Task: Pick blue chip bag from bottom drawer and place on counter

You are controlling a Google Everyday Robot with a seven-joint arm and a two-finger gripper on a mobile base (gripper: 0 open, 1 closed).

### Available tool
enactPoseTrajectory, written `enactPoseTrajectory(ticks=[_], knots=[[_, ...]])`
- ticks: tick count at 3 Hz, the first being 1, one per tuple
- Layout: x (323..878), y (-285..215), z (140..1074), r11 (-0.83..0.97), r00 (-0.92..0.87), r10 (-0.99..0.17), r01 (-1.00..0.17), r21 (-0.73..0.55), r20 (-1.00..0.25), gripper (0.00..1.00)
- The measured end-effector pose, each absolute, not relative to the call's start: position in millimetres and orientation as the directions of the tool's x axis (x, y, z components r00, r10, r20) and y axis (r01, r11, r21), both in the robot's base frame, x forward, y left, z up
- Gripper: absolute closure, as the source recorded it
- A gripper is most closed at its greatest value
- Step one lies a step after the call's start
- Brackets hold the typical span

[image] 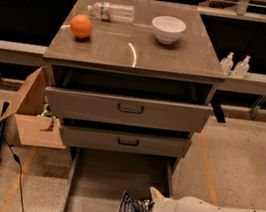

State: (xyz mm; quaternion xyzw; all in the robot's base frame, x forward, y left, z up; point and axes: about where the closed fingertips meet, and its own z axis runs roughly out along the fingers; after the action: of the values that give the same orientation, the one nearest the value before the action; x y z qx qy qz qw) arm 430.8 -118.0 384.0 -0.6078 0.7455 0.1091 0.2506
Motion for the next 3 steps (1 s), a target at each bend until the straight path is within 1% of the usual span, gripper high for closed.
enactPoseTrajectory(ticks=[1,3], knots=[[435.1,-121.5,378.8,0.261,-0.152,-0.845,-0.954,-0.147,-0.513,0.0],[470.7,-140.4,368.9,0.238,-0.101,-0.863,-0.946,-0.222,-0.495,0.0]])
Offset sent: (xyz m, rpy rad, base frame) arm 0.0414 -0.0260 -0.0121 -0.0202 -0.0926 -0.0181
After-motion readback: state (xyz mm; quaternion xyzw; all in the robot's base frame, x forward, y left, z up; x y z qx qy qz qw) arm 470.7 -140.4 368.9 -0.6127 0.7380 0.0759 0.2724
